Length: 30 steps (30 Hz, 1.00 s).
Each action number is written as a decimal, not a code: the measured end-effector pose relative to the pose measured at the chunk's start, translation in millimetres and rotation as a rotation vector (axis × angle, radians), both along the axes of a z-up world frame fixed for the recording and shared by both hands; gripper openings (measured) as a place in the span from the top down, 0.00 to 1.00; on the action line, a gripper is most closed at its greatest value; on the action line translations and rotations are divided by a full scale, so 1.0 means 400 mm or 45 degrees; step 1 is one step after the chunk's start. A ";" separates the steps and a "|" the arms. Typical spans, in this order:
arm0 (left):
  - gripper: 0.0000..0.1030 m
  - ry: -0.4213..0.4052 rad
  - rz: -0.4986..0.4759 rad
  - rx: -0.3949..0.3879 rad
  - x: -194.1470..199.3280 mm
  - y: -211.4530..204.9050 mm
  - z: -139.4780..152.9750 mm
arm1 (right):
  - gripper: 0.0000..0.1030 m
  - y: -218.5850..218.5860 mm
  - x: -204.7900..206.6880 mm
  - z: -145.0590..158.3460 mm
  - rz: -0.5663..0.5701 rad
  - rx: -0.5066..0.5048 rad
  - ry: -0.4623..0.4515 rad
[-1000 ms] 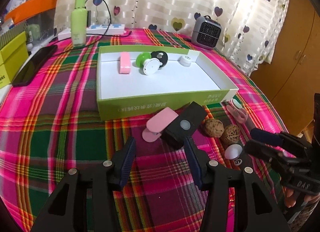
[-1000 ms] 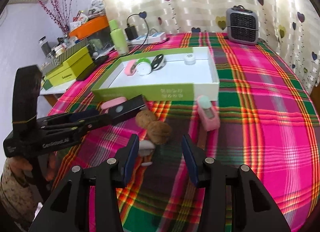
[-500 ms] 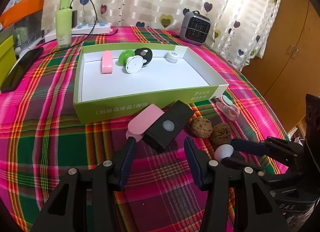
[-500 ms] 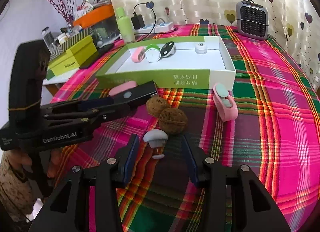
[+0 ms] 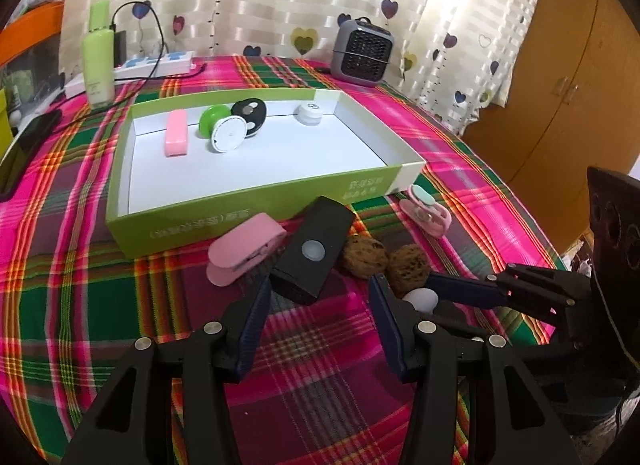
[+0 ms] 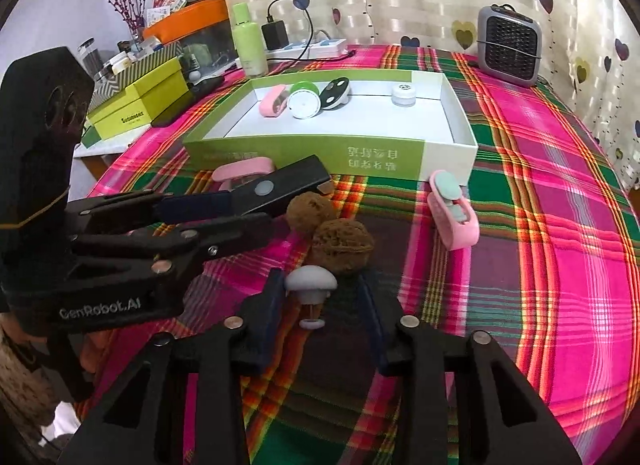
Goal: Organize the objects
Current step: 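Grasp the white mushroom-shaped object with the right tool while the left tool approaches the black block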
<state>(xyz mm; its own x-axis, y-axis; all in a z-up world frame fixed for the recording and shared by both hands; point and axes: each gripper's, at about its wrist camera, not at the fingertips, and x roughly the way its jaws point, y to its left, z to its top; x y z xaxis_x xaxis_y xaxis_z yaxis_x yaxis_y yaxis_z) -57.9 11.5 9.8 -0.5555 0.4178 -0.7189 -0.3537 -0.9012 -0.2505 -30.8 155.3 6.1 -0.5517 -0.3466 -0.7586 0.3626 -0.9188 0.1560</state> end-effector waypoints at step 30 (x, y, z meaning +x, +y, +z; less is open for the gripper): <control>0.53 0.031 -0.026 -0.099 -0.010 0.038 0.011 | 0.75 0.096 -0.004 0.005 -0.140 0.046 0.014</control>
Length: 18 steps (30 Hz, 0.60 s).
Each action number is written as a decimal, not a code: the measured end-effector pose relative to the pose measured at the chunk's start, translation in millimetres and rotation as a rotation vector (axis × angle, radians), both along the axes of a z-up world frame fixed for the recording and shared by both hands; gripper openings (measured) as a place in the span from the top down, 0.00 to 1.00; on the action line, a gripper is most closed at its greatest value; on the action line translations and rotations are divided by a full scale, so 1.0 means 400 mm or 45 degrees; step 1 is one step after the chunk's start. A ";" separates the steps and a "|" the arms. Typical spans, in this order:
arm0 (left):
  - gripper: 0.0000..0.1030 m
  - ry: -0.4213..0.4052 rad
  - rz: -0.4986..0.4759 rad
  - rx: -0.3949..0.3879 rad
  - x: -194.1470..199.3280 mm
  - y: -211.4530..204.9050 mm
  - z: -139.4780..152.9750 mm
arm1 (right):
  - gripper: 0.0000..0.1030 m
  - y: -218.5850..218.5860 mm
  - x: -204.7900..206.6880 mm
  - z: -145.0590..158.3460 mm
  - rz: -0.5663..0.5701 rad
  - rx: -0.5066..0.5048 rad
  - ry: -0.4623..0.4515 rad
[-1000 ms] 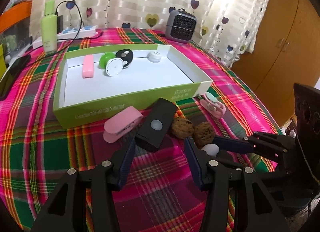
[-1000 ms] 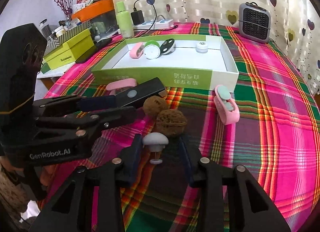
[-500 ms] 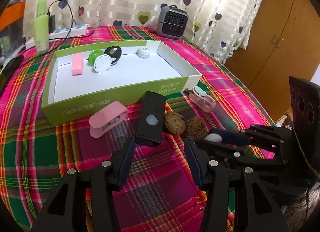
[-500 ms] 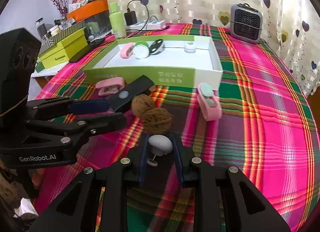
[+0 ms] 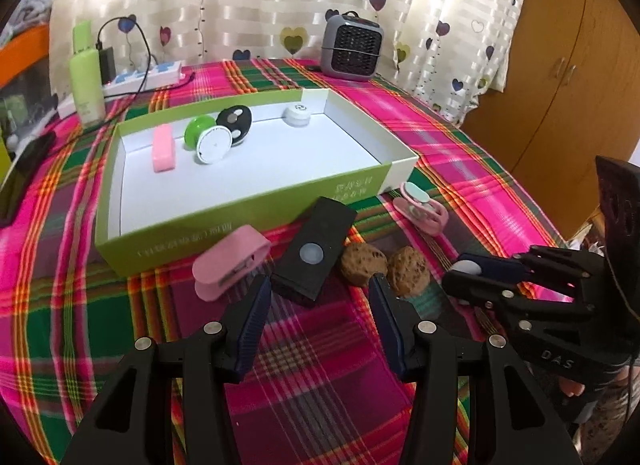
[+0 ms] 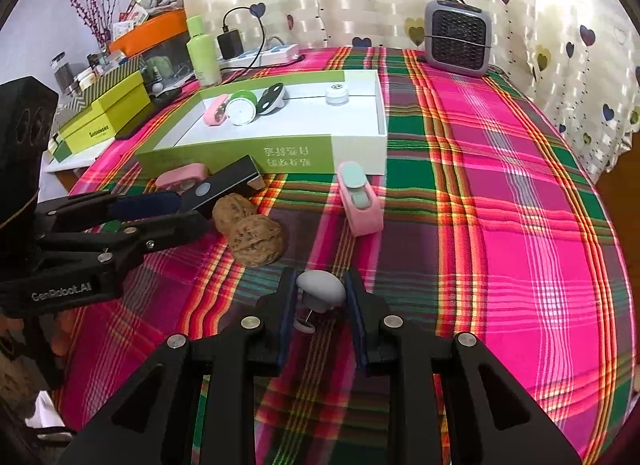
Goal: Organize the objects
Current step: 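Grasp the black rectangular block with the left tool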
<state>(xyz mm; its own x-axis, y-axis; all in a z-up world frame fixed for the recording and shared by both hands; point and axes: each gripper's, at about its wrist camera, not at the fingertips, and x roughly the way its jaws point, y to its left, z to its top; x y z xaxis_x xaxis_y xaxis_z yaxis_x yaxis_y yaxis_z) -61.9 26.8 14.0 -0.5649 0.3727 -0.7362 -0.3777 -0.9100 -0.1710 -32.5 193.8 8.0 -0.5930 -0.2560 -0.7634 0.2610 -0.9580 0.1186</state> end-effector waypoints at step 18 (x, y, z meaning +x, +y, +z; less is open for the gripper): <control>0.53 0.073 -0.021 -0.137 -0.039 0.022 0.017 | 0.75 0.012 -0.001 -0.001 0.010 -0.051 -0.015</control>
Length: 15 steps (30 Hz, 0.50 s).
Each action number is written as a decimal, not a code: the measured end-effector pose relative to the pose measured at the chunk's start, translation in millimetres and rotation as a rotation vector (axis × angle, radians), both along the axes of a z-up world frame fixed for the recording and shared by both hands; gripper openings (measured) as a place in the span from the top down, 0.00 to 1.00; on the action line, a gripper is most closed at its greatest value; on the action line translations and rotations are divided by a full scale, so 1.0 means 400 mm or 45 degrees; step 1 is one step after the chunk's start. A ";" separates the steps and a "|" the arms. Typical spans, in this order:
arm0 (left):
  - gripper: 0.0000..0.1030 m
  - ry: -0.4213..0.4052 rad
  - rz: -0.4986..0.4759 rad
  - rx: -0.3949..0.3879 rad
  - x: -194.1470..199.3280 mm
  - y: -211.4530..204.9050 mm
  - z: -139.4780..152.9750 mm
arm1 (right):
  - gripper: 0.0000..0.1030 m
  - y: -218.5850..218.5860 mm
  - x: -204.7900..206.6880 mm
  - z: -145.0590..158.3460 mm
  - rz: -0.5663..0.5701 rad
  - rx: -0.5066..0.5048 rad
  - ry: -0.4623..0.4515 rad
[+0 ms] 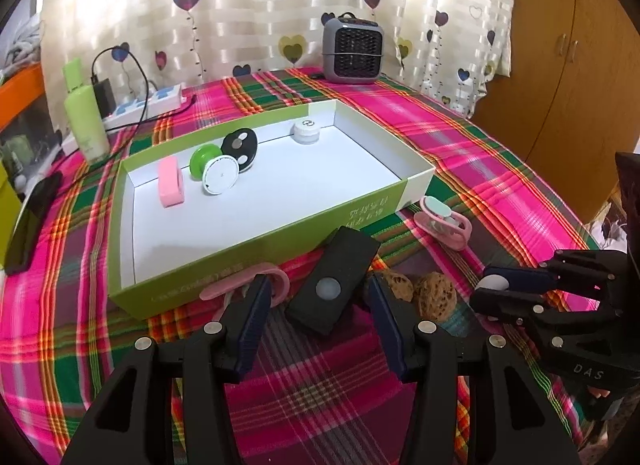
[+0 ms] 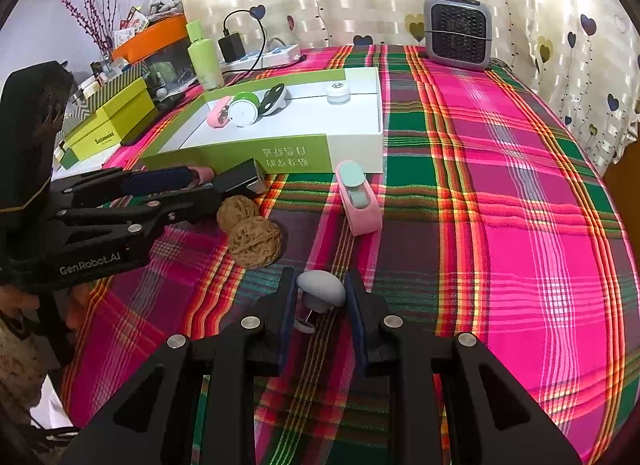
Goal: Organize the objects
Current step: 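Grasp the black rectangular block with the left tool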
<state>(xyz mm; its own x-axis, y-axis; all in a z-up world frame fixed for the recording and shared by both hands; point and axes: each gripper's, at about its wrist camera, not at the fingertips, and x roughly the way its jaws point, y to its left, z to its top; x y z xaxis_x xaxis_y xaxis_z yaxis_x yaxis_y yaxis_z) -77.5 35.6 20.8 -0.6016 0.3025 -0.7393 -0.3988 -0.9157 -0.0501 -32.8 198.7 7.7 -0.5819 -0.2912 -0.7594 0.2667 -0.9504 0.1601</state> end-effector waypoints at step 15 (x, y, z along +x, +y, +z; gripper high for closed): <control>0.69 -0.034 -0.023 0.030 0.009 0.006 -0.016 | 0.75 -0.001 0.002 0.001 -0.001 -0.005 -0.001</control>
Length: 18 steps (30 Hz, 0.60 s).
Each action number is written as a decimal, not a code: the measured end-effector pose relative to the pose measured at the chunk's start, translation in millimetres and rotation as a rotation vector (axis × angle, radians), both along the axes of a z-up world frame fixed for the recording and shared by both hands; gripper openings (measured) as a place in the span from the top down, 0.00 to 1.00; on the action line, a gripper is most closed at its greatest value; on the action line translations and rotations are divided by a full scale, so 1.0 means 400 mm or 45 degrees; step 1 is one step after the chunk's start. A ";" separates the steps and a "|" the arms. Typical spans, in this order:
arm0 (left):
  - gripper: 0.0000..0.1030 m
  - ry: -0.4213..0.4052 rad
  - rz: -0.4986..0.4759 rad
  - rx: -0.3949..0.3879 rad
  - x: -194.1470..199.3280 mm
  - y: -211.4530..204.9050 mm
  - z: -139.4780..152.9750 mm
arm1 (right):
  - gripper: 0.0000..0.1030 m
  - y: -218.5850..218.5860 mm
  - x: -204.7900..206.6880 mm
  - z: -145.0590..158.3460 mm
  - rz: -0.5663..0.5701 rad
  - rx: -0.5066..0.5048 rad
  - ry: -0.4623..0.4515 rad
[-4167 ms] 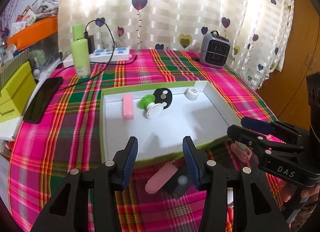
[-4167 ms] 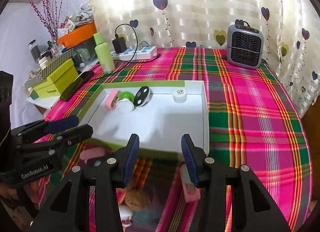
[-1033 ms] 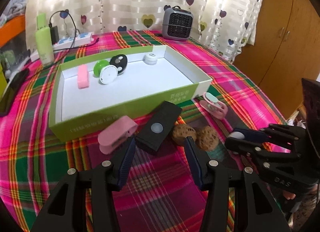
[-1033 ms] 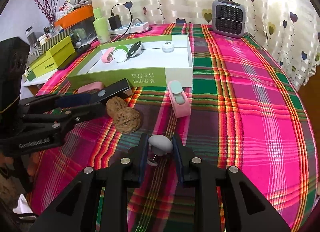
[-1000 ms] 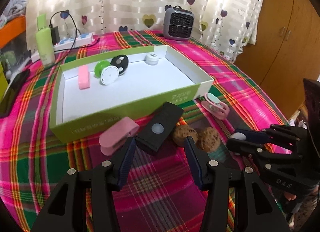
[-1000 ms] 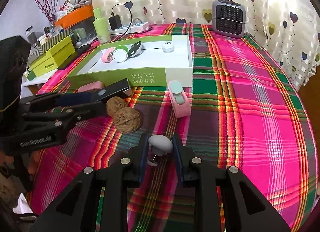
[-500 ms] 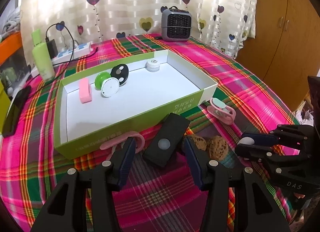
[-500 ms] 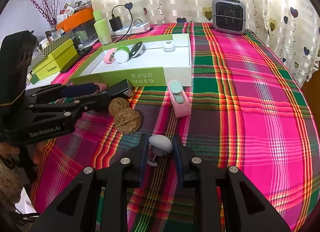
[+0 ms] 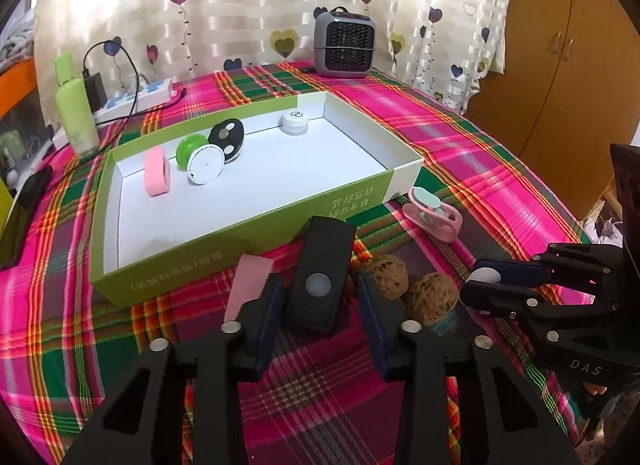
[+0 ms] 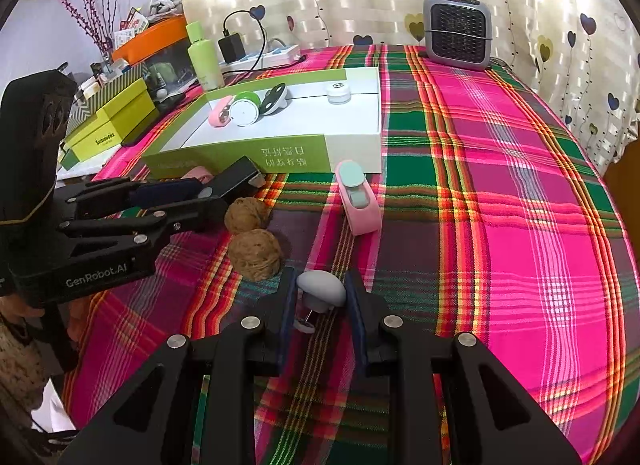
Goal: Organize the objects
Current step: 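Grasp the black rectangular block with the left tool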
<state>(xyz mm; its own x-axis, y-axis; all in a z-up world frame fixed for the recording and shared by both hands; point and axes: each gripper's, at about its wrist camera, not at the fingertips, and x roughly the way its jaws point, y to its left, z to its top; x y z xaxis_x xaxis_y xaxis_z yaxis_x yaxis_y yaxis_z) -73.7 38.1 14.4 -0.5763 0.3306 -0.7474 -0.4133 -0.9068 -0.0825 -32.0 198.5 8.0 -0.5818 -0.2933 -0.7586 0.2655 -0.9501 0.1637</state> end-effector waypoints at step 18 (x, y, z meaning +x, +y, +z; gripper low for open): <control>0.75 -0.050 0.034 0.031 0.085 -0.043 -0.005 | 0.75 -0.014 0.016 0.005 0.008 0.025 0.018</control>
